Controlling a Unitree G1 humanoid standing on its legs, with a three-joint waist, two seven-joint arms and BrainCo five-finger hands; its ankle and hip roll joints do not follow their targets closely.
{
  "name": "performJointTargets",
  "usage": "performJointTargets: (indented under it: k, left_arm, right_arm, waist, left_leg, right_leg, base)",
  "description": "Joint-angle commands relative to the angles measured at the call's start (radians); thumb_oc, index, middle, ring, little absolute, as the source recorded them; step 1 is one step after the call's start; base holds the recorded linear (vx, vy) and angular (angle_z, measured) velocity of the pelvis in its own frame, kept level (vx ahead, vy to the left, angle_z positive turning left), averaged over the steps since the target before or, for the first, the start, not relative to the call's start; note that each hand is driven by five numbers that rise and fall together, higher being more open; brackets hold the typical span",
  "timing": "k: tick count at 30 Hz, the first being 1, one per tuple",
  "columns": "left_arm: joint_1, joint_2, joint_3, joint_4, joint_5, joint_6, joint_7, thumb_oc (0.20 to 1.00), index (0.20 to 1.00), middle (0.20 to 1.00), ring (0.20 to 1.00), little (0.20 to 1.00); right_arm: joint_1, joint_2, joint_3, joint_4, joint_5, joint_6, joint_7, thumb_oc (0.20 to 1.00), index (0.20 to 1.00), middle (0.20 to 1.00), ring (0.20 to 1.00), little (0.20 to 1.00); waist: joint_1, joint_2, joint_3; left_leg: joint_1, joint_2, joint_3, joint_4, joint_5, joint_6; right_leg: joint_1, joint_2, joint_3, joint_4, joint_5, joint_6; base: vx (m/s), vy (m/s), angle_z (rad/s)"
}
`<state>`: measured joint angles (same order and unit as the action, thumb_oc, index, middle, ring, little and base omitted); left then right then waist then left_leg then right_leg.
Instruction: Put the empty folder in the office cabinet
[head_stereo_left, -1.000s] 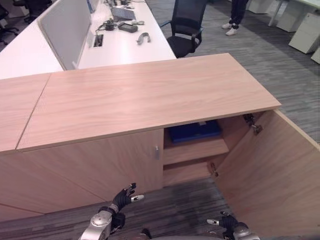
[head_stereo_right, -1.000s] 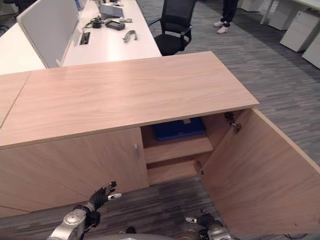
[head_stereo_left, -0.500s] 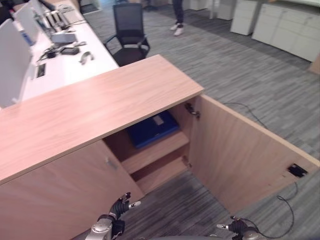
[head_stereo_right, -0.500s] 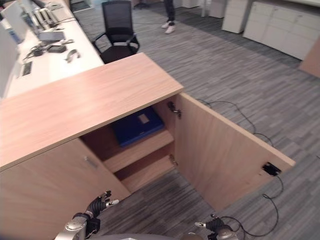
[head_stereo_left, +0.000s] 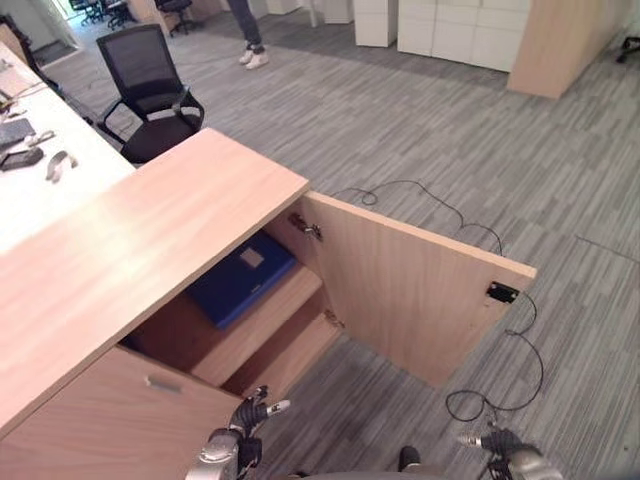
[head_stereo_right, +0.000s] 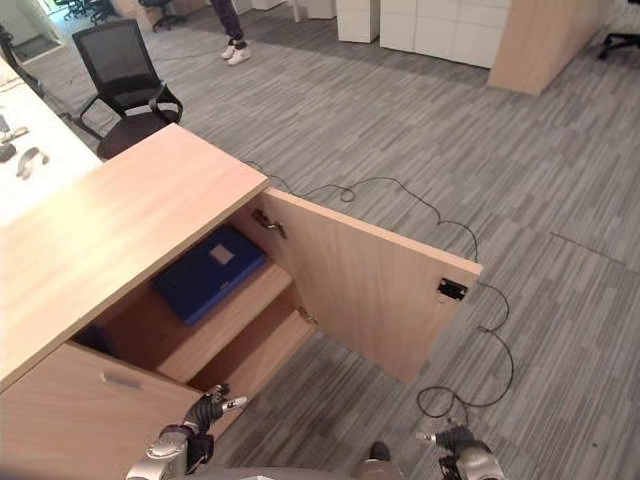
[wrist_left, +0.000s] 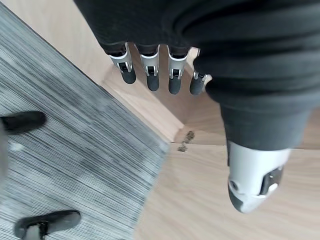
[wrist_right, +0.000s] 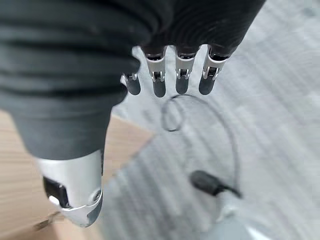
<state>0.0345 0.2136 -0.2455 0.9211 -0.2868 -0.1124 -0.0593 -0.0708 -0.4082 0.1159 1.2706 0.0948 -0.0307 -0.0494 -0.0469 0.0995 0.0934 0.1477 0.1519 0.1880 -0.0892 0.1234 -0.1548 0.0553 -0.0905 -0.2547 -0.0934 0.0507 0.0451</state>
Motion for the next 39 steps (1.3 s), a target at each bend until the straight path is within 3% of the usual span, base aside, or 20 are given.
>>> performJointTargets:
  k: [1,6,10,15,18,21,22,23,26,29,37,38,39]
  left_arm:
    - [-0.012,0.047,0.008,0.004,0.038,-0.020,-0.001,1.000,1.000,1.000,1.000,1.000]
    - [-0.002,0.074,0.038,0.078,0.061,-0.015,-0.011,1.000,1.000,1.000,1.000,1.000]
    - [0.004,0.106,0.031,0.127,0.097,-0.013,-0.020,1.000,1.000,1.000,1.000,1.000]
    - [0.015,0.118,0.008,0.120,0.095,-0.011,-0.024,1.000,1.000,1.000,1.000,1.000]
    - [0.021,0.119,-0.001,0.113,0.089,-0.010,-0.020,1.000,1.000,1.000,1.000,1.000]
    - [0.029,0.114,-0.021,0.105,0.087,-0.010,-0.020,1.000,1.000,1.000,1.000,1.000]
    - [0.035,0.109,-0.032,0.088,0.082,-0.010,-0.021,1.000,1.000,1.000,1.000,1.000]
    - [0.035,0.109,-0.032,0.083,0.081,-0.010,-0.020,1.000,1.000,1.000,1.000,1.000]
    - [0.034,0.097,-0.018,0.073,0.071,-0.013,-0.012,1.000,1.000,1.000,1.000,1.000]
    - [0.034,0.095,0.005,0.087,0.076,-0.014,-0.005,1.000,1.000,1.000,1.000,1.000]
    - [0.048,0.104,0.078,0.089,0.105,-0.011,-0.004,1.000,1.000,1.000,1.000,1.000]
    - [0.058,0.120,0.100,0.052,0.114,-0.010,-0.013,1.000,1.000,1.000,1.000,1.000]
    - [0.060,0.119,0.099,0.051,0.114,-0.009,-0.013,1.000,1.000,1.000,1.000,1.000]
  right_arm:
    - [-0.064,0.005,-0.044,0.043,0.107,-0.010,-0.019,1.000,1.000,1.000,1.000,1.000]
    - [-0.120,-0.110,-0.129,0.083,0.175,-0.009,-0.015,1.000,1.000,1.000,1.000,1.000]
    - [-0.256,-0.270,-0.165,0.106,0.223,-0.015,-0.017,1.000,1.000,1.000,1.000,1.000]
    - [-0.415,-0.369,-0.119,0.106,0.240,-0.025,-0.023,1.000,1.000,1.000,1.000,1.000]
    - [-0.485,-0.346,-0.076,0.094,0.248,-0.028,-0.022,1.000,1.000,1.000,1.000,1.000]
    - [-0.541,-0.270,-0.024,0.090,0.245,-0.029,-0.024,1.000,1.000,1.000,1.000,1.000]
    - [-0.562,-0.192,0.009,0.080,0.244,-0.029,-0.022,1.000,1.000,1.000,1.000,1.000]
    - [-0.562,-0.171,0.016,0.075,0.245,-0.029,-0.022,1.000,1.000,1.000,1.000,1.000]
    - [-0.472,-0.022,0.109,-0.031,0.199,-0.034,0.012,1.000,1.000,1.000,1.000,1.000]
    - [-0.390,0.018,0.163,-0.119,0.147,-0.035,0.044,1.000,1.000,1.000,1.000,1.000]
    - [-0.092,-0.023,0.218,-0.531,0.031,-0.041,0.133,1.000,1.000,1.000,1.000,1.000]
    - [0.011,-0.091,0.245,-0.712,-0.051,-0.049,0.190,1.000,1.000,1.000,1.000,1.000]
    - [0.016,-0.093,0.244,-0.717,-0.052,-0.047,0.191,1.000,1.000,1.000,1.000,1.000]
  waist:
    - [0.016,-0.032,0.004]
    - [0.026,-0.053,-0.011]
    - [0.048,-0.079,-0.026]
    - [0.082,-0.095,-0.042]
    - [0.093,-0.096,-0.044]
    - [0.112,-0.093,-0.047]
    - [0.123,-0.089,-0.044]
    - [0.125,-0.088,-0.043]
    - [0.128,-0.085,-0.029]
    - [0.118,-0.088,-0.024]
    - [0.080,-0.100,-0.009]
    - [0.076,-0.107,0.000]
    - [0.075,-0.106,-0.002]
  left_leg:
    - [-0.021,-0.047,-0.007,0.062,-0.125,0.046]
    - [0.017,-0.053,0.010,0.018,-0.131,0.054]
    - [0.026,-0.057,0.005,0.013,-0.135,0.057]
    - [0.032,-0.056,-0.012,0.015,-0.133,0.056]
    - [0.028,-0.055,-0.019,0.014,-0.128,0.056]
    - [0.023,-0.054,-0.026,0.011,-0.122,0.054]
    - [0.017,-0.054,-0.032,0.010,-0.118,0.053]
    - [0.015,-0.054,-0.035,0.010,-0.117,0.052]
    - [0.004,-0.053,-0.050,0.011,-0.111,0.052]
    - [0.002,-0.051,-0.049,0.011,-0.109,0.051]
    - [-0.006,-0.044,-0.051,0.012,-0.105,0.044]
    - [-0.013,-0.038,-0.054,0.014,-0.099,0.039]
    - [-0.014,-0.038,-0.055,0.014,-0.099,0.038]
  right_leg:
    - [0.040,-0.080,-0.051,0.051,-0.051,0.118]
    - [0.050,-0.086,-0.054,0.043,-0.028,0.133]
    - [0.061,-0.096,-0.063,0.045,-0.021,0.142]
    - [0.082,-0.097,-0.081,0.048,-0.024,0.142]
    - [0.089,-0.098,-0.089,0.043,-0.021,0.141]
    - [0.095,-0.097,-0.102,0.032,-0.018,0.139]
    - [0.099,-0.097,-0.110,0.026,-0.017,0.138]
    - [0.099,-0.097,-0.111,0.025,-0.018,0.137]
    - [0.102,-0.094,-0.119,0.027,-0.024,0.130]
    - [0.099,-0.092,-0.118,0.029,-0.027,0.128]
    - [0.086,-0.084,-0.115,0.037,-0.037,0.122]
    - [0.085,-0.080,-0.118,0.038,-0.042,0.120]
    - [0.085,-0.080,-0.119,0.038,-0.042,0.120]
  base:
    - [0.02,0.040,0.06]
    - [0.00,0.011,0.01]
    - [0.00,0.008,-0.12]
    - [0.00,-0.001,0.11]
    - [-0.01,-0.012,0.15]
    - [0.00,-0.009,0.04]
    - [0.00,-0.015,0.03]
    - [0.00,0.000,0.00]
    - [0.00,-0.006,0.04]
    - [0.00,0.000,0.00]
    - [0.00,-0.022,0.02]
    - [-0.01,-0.056,0.07]
    - [-0.01,-0.077,0.11]
